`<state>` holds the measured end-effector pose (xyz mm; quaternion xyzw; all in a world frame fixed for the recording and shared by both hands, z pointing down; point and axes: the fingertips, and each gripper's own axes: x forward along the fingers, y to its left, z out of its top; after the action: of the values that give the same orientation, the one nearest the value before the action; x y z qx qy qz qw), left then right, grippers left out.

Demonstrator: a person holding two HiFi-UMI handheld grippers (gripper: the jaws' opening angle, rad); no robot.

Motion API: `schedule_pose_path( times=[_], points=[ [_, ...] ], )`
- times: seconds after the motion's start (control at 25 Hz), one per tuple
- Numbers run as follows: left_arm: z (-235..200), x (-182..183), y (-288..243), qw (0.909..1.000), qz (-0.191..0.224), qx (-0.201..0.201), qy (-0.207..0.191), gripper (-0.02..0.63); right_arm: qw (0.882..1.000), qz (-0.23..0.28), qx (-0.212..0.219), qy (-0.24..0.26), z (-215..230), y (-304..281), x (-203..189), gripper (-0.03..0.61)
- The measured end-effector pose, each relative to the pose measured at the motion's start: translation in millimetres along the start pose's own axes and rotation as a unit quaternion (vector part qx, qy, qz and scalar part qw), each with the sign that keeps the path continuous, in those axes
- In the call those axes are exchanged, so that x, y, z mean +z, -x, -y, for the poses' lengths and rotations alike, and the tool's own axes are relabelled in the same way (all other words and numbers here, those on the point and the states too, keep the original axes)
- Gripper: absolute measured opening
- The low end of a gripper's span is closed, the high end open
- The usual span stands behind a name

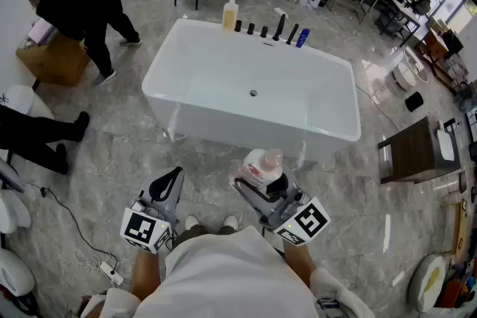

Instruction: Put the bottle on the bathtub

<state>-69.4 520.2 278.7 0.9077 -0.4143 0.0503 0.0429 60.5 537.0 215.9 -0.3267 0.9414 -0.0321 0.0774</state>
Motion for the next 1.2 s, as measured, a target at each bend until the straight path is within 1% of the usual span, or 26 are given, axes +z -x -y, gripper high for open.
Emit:
schedule_pose_path(
  times=[0.36,0.56,0.72,0.96,1.2],
  points=[
    [-4.3,2.5,2.8,1.0,0.006,0.001,0.001,0.002,1.0,-0.001,0.002,0.007,-3.8,-4.0,0.8,0.244],
    [-6.0,4.5,1.6,1.0,0.004,0.002,-0.003,0.002,1.0,0.006,0.012,-0.002,-5.1,-4.3,2.8,0.245],
    [-3.6,2.3,2.1,1.0,0.003,0.003,-0.001,0.002,1.0,0.006,0.008,0.005,-4.4,-0.5,2.0,0.245],
    [-5.4,6.4,2.8,0.9999,0.004,0.01,-0.002,0.002,1.0,0.019,0.0,0.0,2.7,3.7,10.3,0.244],
    [-7.6,2.4,1.0,0.9998,0.0,0.018,0.0,0.002,1.0,0.02,-0.001,-0.001,10.2,5.3,8.8,0.244]
  ],
)
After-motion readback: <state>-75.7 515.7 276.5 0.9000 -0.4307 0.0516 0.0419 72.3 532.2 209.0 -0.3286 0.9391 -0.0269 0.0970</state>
